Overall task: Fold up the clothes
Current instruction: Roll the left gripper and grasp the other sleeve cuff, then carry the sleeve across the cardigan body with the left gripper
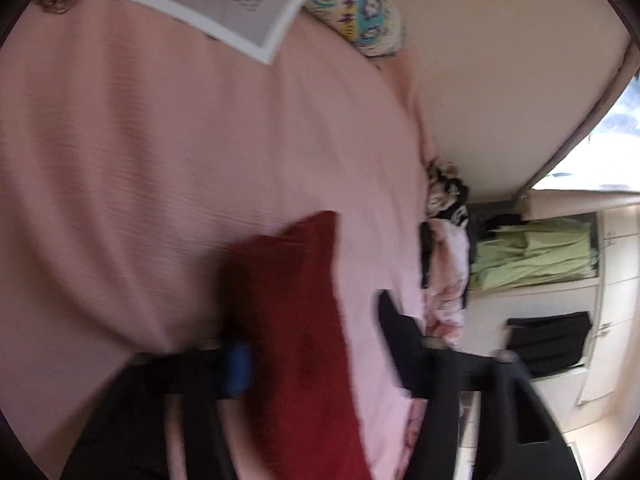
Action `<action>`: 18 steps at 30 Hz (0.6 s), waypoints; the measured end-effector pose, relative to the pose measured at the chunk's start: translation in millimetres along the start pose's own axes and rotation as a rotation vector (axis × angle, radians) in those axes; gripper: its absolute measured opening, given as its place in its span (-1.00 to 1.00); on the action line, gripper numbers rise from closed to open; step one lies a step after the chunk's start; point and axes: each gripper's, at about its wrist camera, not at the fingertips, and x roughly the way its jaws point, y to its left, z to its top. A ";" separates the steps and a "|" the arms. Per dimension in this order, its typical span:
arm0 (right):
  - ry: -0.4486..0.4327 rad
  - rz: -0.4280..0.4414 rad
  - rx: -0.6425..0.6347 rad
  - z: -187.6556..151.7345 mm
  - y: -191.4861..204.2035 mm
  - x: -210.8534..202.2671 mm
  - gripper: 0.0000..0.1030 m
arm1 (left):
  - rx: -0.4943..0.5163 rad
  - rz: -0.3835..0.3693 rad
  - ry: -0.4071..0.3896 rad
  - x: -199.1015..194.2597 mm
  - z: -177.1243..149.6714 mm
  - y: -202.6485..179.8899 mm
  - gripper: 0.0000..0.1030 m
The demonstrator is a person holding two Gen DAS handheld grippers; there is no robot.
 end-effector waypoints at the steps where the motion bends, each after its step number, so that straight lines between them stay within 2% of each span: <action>1: 0.000 0.001 0.001 0.0 -0.2 0.0 0.27 | 0.010 0.019 0.003 -0.5 1.6 4.2 -0.53; 2: 0.001 0.003 0.002 0.1 -0.5 -0.1 0.27 | 0.017 0.019 0.005 -1.7 1.8 4.9 -0.82; 7: -0.004 0.013 0.009 0.6 -2.1 -0.8 0.27 | 0.068 0.007 0.015 -9.4 -0.5 2.7 -0.82; 13: -0.010 0.027 0.019 0.7 -3.9 -2.0 0.27 | 0.277 -0.038 0.054 -18.5 -30.5 -56.4 -0.82; 18: -0.027 0.047 0.036 0.4 -7.9 -5.1 0.27 | 0.423 -0.110 0.140 -13.5 -89.8 -125.2 -0.82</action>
